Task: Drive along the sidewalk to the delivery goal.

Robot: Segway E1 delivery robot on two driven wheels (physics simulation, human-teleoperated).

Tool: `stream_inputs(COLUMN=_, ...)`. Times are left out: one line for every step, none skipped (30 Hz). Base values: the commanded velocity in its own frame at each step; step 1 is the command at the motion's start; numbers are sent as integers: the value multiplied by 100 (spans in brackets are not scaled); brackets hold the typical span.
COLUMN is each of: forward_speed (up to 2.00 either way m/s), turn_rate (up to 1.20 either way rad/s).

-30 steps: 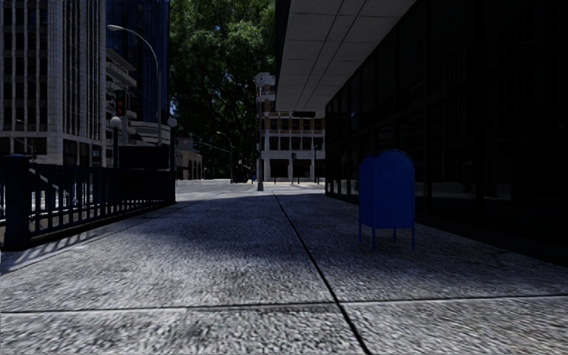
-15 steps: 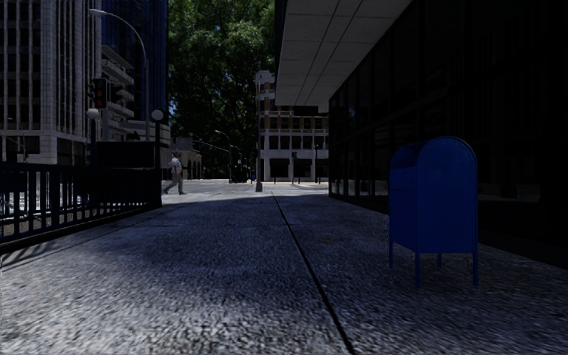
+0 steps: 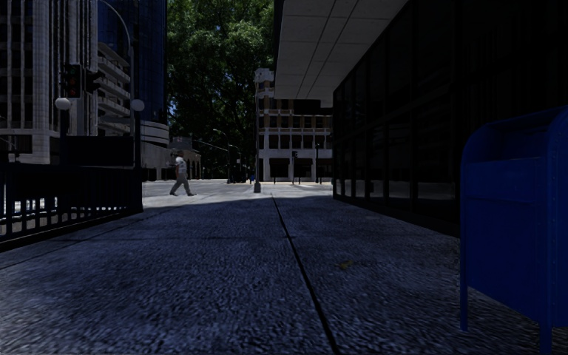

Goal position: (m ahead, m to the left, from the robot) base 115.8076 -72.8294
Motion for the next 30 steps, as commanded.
stream_inputs(forward_speed=200, turn_rate=0)
stream_inputs(forward_speed=200, turn_rate=0)
stream_inputs(forward_speed=200, turn_rate=0)
stream_inputs(forward_speed=200, turn_rate=0)
stream_inputs(forward_speed=200, turn_rate=0)
stream_inputs(forward_speed=200, turn_rate=0)
stream_inputs(forward_speed=200, turn_rate=0)
stream_inputs(forward_speed=200, turn_rate=0)
stream_inputs(forward_speed=200, turn_rate=0)
stream_inputs(forward_speed=200, turn_rate=0)
stream_inputs(forward_speed=200, turn_rate=0)
stream_inputs(forward_speed=200, turn_rate=0)
stream_inputs(forward_speed=200, turn_rate=0)
stream_inputs(forward_speed=200, turn_rate=0)
stream_inputs(forward_speed=200, turn_rate=0)
stream_inputs(forward_speed=200, turn_rate=0)
stream_inputs(forward_speed=200, turn_rate=0)
stream_inputs(forward_speed=200, turn_rate=0)
stream_inputs(forward_speed=200, turn_rate=0)
stream_inputs(forward_speed=200, turn_rate=0)
stream_inputs(forward_speed=200, turn_rate=0)
stream_inputs(forward_speed=200, turn_rate=0)
stream_inputs(forward_speed=200, turn_rate=0)
stream_inputs(forward_speed=200, turn_rate=0)
stream_inputs(forward_speed=200, turn_rate=0)
stream_inputs(forward_speed=200, turn_rate=0)
stream_inputs(forward_speed=200, turn_rate=0)
stream_inputs(forward_speed=200, turn_rate=0)
stream_inputs(forward_speed=200, turn_rate=0)
stream_inputs(forward_speed=200, turn_rate=0)
